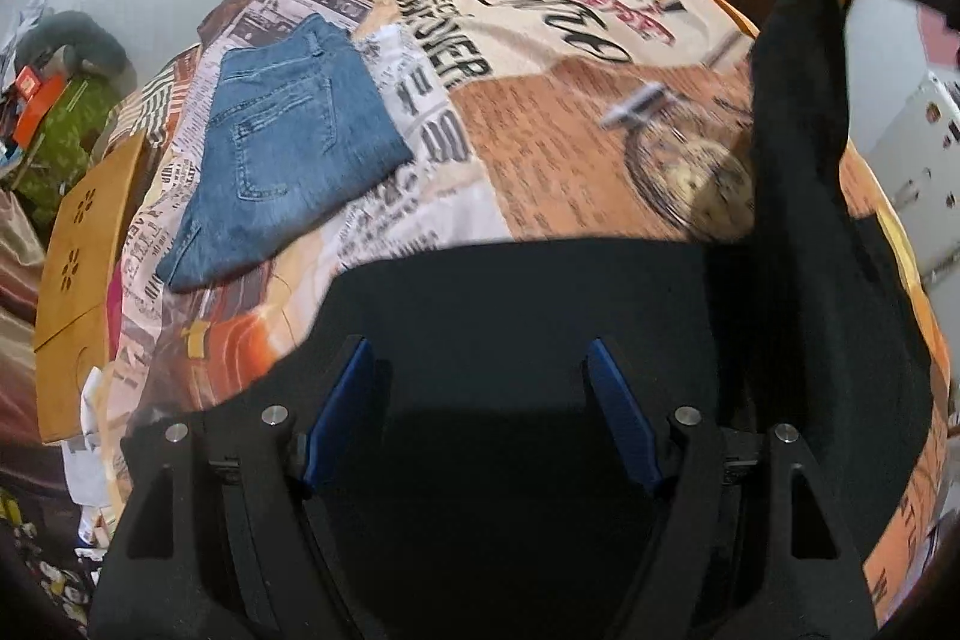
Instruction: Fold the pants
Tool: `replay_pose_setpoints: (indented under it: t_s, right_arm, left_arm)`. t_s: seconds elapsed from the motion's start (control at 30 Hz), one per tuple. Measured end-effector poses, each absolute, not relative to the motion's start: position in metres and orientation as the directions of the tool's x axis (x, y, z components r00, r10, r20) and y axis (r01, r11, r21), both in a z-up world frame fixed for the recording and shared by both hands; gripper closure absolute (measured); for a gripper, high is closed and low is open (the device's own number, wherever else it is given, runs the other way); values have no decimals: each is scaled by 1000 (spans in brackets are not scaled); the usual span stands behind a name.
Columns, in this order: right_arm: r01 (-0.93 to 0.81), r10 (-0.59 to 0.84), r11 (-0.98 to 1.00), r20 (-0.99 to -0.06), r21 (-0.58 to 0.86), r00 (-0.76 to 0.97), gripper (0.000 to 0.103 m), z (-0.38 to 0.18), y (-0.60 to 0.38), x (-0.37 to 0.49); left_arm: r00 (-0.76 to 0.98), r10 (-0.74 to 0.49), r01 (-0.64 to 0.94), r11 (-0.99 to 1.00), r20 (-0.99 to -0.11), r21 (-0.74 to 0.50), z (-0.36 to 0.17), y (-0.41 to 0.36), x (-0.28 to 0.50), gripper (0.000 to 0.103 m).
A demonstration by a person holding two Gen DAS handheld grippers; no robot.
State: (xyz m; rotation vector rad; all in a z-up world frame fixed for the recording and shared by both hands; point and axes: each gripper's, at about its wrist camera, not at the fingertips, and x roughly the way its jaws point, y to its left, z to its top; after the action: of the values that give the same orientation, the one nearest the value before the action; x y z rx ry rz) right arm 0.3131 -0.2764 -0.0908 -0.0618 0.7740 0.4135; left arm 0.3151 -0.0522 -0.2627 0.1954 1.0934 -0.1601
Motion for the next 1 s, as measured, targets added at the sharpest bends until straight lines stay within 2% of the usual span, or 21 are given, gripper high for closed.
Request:
replay_pose_setpoints:
  t_s: [0.23, 0.43, 0.57, 0.7, 0.87, 1.0]
  right_arm:
    - [-357, 303, 933, -632, 45, 713, 95, -50, -312, 254]
    - [-317, 292, 945, -632, 76, 718, 95, -59, -345, 206]
    - [-250, 251, 963, -671, 101, 698, 95, -89, -370, 173]
    - [-182, 222, 974, -719, 134, 659, 95, -123, -389, 152]
    - [-73, 223, 972, -768, 225, 600, 95, -179, -406, 127]
    - [-24, 214, 970, -803, 242, 555, 94, -210, -407, 108]
  left_arm:
    - [432, -77, 330, 941, -898, 78, -254, -89, 278, 29]
    - [416, -116, 425, 902, -902, 80, -252, -125, 245, 29]
    - [420, -110, 439, 893, -901, 96, -256, -139, 232, 29]
    - [405, -128, 418, 906, -905, 58, -260, -141, 228, 27]
    - [408, -129, 414, 909, -904, 57, -264, -144, 220, 24]
    - [410, -130, 410, 911, -903, 55, -265, -144, 218, 22]
